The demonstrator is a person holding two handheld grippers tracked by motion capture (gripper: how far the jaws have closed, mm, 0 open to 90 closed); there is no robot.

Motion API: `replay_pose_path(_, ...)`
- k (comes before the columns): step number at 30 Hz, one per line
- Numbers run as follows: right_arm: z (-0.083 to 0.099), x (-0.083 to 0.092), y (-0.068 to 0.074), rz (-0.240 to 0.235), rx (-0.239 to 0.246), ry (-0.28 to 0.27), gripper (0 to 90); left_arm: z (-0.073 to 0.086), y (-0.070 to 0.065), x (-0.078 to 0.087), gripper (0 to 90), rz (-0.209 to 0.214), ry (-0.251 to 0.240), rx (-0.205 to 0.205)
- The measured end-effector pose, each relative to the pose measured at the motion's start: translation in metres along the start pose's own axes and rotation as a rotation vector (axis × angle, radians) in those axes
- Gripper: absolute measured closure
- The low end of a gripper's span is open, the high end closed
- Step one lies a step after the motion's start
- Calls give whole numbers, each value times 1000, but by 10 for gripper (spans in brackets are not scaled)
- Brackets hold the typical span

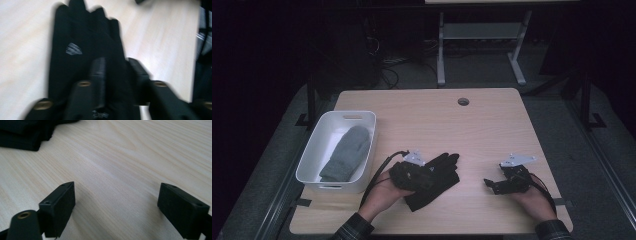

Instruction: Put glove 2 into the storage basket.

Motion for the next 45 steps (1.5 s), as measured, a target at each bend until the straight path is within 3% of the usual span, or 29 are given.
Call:
replay_pose_path(5,0,-1,0,-2,-1,-20,131,-2,20,-10,350,-44,-3,-5)
replay_pose_path(9,1,-1,0,1,0,-24,131,5,22,-25,192,-50,29,3)
replay_pose_path(11,1,-1,0,1,0,-24,131,7,23,-28,148,-53,47,-15)
replay_pose_path(14,1,-1,0,2,0,-24,131,14,23,-41,130,-83,68,-28)
replay_pose_path(18,1,-1,0,4,0,-23,131,18,22,-44,147,-86,83,-52)
replay_pose_path(20,1,-1,0,4,0,-23,131,20,23,-44,157,-76,93,-49)
replay_pose_path(21,1,-1,1,4,-1,-23,131,21,23,-45,165,-76,75,-34)
replay_pose_path(25,1,-1,1,6,-1,-23,131,21,24,-45,154,-90,90,-59)
replay_pose_path(27,1,-1,1,6,-4,-23,131,22,26,-47,119,-87,79,-29)
replay_pose_path(29,1,-1,1,7,-4,-23,131,24,27,-45,123,-73,84,-35)
replay_pose_path(31,1,-1,1,7,-4,-23,131,22,24,-46,155,-63,76,-28)
replay_pose_path(32,1,-1,1,7,-2,-23,131,22,23,-44,201,-44,87,-47)
replay_pose_path(34,1,-1,1,7,-2,-23,131,21,20,-44,328,-26,82,-43)
replay_pose_path(35,1,-1,1,7,0,-22,131,21,15,-41,410,19,89,-31)
replay_pose_path(38,1,-1,1,7,-2,-23,131,20,11,-39,635,40,97,1)
replay_pose_path(41,1,-1,1,7,0,-21,131,18,10,-36,692,42,100,10)
replay_pose_path(45,1,-1,1,6,-2,-21,131,14,11,-29,702,41,92,23)
Point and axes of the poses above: each handheld gripper's, and its own axes: x roughly backward along the jaws, z roughly out of its underside, y roughly to its left, the point moved 8 cm from there along -x, roughly forward along the jaws, and after that the axes turned 12 degrees about -y, right-handed, at the moved point
